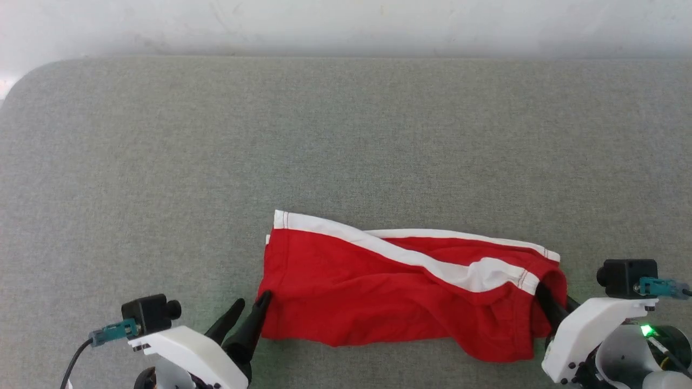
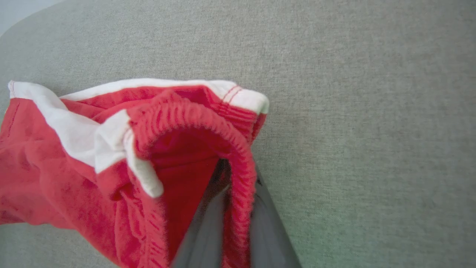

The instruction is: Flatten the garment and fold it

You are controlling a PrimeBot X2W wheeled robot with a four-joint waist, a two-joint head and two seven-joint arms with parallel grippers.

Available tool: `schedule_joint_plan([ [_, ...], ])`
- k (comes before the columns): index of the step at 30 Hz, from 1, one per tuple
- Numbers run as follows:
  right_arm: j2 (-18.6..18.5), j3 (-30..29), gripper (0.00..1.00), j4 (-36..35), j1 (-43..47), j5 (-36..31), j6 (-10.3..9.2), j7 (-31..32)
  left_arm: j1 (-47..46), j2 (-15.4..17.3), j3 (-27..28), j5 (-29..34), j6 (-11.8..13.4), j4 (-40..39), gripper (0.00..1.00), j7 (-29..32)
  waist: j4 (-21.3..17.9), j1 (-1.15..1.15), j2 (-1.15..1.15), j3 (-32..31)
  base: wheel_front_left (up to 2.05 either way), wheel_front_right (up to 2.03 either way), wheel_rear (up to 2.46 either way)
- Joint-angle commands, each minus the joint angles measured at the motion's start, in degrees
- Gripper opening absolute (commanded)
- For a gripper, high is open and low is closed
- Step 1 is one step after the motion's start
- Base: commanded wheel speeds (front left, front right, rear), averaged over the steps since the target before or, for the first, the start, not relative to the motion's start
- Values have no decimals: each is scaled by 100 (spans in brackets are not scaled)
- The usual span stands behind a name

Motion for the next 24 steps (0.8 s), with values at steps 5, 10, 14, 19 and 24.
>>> schedule_joint_plan([
  [5, 10, -18, 0, 115, -74, 35, -11, -105, -145, -62, 137, 217, -125, 71, 100, -533, -8, 0, 0, -11, 0, 0, 0],
  [10, 10, -53, 0, 158, -68, 77, -11, -120, -162, -116, 320, 691, -66, 30, 100, -1393, 34, 0, 0, -18, 0, 0, 0],
  [14, 10, -34, 0, 105, -90, 40, -11, -80, -141, -166, 397, 921, -5, -24, 100, -1826, 66, 0, 0, -30, 0, 0, 0],
  [19, 10, 220, 0, -182, -121, 327, -11, 179, -64, -210, 597, 1405, 207, -139, 100, -2561, 124, 0, 0, -54, 0, 0, 0],
  [24, 10, 701, 0, -696, -153, 740, -11, 656, 74, -308, 698, 1548, 266, -222, 100, -2735, 217, 0, 0, -70, 0, 0, 0],
])
